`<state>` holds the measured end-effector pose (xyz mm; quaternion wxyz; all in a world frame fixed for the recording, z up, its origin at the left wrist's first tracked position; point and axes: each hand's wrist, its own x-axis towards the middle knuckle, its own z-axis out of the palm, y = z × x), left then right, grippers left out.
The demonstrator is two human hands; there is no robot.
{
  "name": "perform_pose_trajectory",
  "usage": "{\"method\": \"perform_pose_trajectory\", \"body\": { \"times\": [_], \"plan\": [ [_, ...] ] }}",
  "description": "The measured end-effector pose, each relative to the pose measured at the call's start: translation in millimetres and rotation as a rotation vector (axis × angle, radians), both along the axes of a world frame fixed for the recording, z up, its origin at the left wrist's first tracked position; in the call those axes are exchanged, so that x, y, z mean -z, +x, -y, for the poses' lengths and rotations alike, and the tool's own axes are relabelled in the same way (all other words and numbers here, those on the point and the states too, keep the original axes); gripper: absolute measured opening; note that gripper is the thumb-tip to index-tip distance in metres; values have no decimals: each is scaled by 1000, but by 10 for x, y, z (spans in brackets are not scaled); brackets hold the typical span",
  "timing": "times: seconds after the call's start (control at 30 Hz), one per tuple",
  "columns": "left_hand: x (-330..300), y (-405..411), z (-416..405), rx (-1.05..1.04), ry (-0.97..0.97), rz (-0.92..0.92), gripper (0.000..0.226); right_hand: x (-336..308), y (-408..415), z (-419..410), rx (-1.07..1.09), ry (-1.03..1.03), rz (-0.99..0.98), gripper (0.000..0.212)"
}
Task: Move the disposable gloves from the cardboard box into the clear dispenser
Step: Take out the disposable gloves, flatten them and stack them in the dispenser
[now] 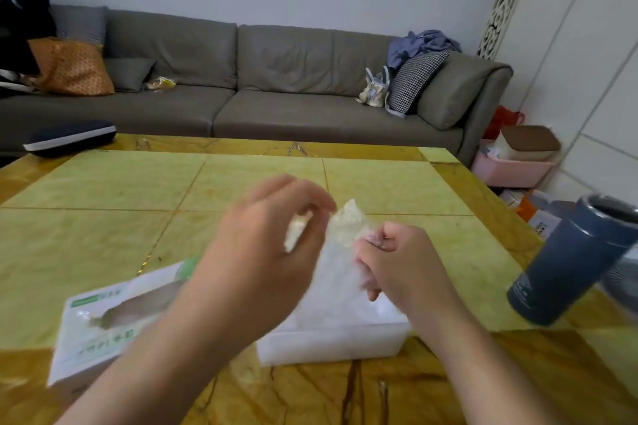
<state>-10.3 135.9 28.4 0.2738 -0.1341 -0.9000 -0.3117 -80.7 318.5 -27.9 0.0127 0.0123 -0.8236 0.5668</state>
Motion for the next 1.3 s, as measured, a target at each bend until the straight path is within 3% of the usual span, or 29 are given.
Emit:
{"method": "perform_pose_trajectory", "body": {
  "times": [0.13,0.2,0.37,0.53,0.7,0.83,0.9,1.0,1.07,1.17,1.3],
  "plan": [
    [397,-353,-227,-47,-362,594,35,88,8,-22,4,177,-11,19],
    [556,-370,-248,-70,-483,727,41,160,-30,-69,22,315,-59,22],
    [616,-380,-201,-62,-450,754,54,181,-67,-181,2,593,-113,32],
    [556,-418,-156,-84,-523,740,68,57,-67,-234,-29,751,-2,8],
    [594,-484,-198,-65,-610,873,60,-27,25,-202,-25,850,23,25],
    [658,-552,-207,-37,-558,939,49,-167,122,-116,-4,959,-62,21],
    [661,-570,-207,-18,-566,954,45,-207,166,-44,-61,911,-218,36],
    [697,-601,-220,3,-642,938,35,-254,256,138,-330,701,-344,32],
    [723,-605,-227,23,-691,938,28,-184,242,206,-412,697,-226,29],
    [718,-608,-222,19,-621,953,42,-57,124,129,-372,904,-33,17],
    [676,-605,-226,47,-608,1008,47,56,-7,57,-356,1019,148,35]
  ]
}}
